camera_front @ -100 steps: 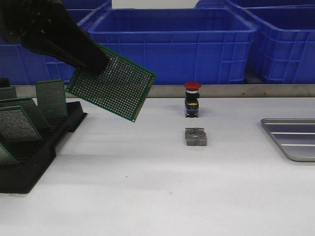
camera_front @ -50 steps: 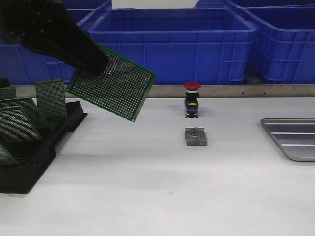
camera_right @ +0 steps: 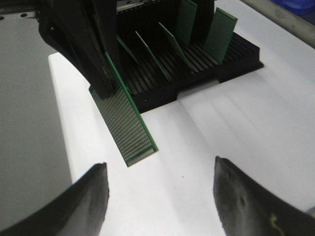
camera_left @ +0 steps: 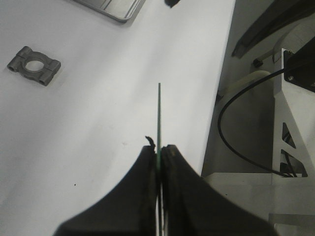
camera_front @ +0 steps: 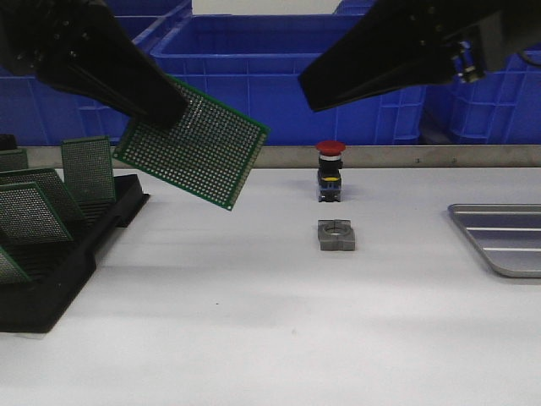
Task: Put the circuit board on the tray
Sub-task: 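Move the right gripper to the board and grasp its free edge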
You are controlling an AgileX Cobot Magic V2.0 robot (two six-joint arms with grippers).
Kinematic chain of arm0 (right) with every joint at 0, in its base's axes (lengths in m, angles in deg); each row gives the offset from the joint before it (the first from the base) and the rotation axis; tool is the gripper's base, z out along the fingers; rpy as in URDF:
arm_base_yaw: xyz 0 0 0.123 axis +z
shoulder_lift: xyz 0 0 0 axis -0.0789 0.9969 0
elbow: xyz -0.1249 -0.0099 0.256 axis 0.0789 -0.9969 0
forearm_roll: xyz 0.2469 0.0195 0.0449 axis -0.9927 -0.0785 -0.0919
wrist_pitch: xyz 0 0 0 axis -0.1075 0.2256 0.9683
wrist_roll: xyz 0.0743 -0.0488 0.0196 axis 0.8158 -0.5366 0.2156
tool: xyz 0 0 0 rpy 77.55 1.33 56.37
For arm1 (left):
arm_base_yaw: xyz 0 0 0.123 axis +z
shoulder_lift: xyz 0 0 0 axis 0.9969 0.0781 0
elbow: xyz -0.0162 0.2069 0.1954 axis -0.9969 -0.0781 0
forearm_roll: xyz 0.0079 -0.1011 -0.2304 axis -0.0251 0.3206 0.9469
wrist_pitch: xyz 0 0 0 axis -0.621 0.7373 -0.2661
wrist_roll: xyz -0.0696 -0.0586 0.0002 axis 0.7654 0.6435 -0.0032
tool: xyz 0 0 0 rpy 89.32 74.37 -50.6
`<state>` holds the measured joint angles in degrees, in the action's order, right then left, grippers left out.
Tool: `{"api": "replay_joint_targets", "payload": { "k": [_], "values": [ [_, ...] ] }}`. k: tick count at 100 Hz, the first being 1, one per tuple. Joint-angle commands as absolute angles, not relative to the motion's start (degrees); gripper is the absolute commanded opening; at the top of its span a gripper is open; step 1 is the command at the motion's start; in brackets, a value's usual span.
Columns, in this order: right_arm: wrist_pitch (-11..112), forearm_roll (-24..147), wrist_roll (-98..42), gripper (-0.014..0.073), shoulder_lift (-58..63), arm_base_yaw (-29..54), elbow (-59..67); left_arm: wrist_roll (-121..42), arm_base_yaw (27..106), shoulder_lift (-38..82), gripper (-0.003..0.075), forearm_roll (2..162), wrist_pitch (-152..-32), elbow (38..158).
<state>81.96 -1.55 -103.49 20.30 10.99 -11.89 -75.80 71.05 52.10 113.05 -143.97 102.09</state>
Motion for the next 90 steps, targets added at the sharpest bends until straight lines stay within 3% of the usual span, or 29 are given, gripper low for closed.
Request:
{"api": "replay_joint_targets", "payload": {
  "k": [1, 67, 75, 90],
  "values": [
    [86.78, -4.64, -104.28, 0.0484, 22.24, 11.78, -7.5, -75.99, 70.46, 50.39, -0.002, 116.5, -145.39, 103.77],
    [97.28, -3.31, -103.25, 0.0476, 38.42, 16.64, 3.83, -75.99, 70.46, 50.39, -0.002, 116.5, -145.39, 103.77],
    [97.31, -3.36, -103.25, 0.0392, 38.42, 16.84, 4.12, -75.99, 70.46, 50.39, -0.002, 116.6, -145.39, 103.77],
    [97.31, -3.36, -103.25, 0.013, 38.42, 16.84, 4.17, -76.44, 70.46, 50.39, -0.0018, 116.6, -145.39, 103.77]
  ]
}}
